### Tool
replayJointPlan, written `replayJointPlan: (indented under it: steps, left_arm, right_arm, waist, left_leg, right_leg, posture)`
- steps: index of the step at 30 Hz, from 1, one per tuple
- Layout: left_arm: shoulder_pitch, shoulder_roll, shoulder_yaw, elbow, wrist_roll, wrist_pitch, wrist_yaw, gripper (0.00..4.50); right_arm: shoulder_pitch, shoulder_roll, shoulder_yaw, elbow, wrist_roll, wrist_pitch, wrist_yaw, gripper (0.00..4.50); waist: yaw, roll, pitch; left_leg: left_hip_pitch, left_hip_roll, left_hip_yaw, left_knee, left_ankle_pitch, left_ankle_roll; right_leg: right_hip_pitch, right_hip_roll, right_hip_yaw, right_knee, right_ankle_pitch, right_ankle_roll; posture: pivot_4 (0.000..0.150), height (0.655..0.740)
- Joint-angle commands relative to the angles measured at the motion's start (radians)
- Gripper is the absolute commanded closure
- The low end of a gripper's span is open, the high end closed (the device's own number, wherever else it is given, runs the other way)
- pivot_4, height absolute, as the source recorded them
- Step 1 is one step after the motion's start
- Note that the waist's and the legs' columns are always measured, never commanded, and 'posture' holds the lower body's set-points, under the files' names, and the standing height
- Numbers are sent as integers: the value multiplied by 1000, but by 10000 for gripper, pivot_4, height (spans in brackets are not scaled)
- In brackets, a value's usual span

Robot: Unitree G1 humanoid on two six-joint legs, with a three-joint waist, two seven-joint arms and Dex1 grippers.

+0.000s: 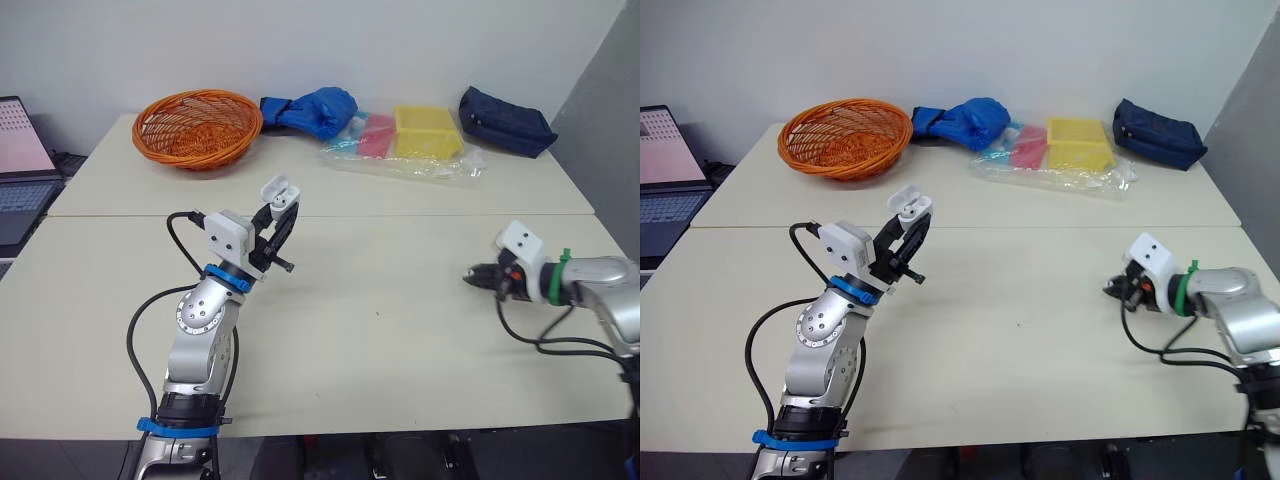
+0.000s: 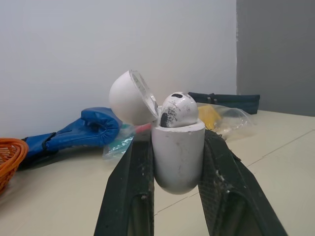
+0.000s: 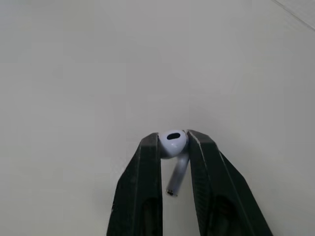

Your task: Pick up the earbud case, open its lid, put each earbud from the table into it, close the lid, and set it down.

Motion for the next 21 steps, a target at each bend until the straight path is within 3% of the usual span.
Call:
replayJointPlan:
  steps: [1, 7, 16, 21]
  left_arm:
    - [8, 12, 8, -35, 1, -44, -15, 37147]
    - [19, 3, 9, -45, 16, -54, 6, 37147]
    - [54, 7, -2, -95, 26, -43, 15, 37147]
    - [53, 11, -5, -102, 25, -35, 15, 37147]
  right_arm:
    - [-12, -117, 51, 104, -121, -252, 193, 41080]
    - [-67, -98, 128, 355, -316, -537, 179, 41080]
    - [-98, -26, 118, 460, -397, -592, 100, 41080]
    - [-106, 3, 93, 466, -409, -573, 54, 41080]
  waist:
    - [-3, -1, 0]
    - [-12, -1, -1]
    - [-9, -1, -1]
    - [-12, -4, -2]
  left_leg:
    - [0, 0, 1, 0, 0, 0]
    - [5, 1, 3, 2, 0, 0]
    - [9, 2, 4, 2, 1, 0]
    - [19, 2, 6, 2, 1, 0]
  right_leg:
    - [0, 0, 0, 0, 0, 0]
    - [1, 1, 3, 3, 3, -3]
    - [5, 2, 4, 2, 3, -2]
    - [15, 1, 5, 0, 2, -6]
  posture:
    - [1500, 7400]
    - [1500, 7400]
    - [1500, 7400]
    - [1500, 7400]
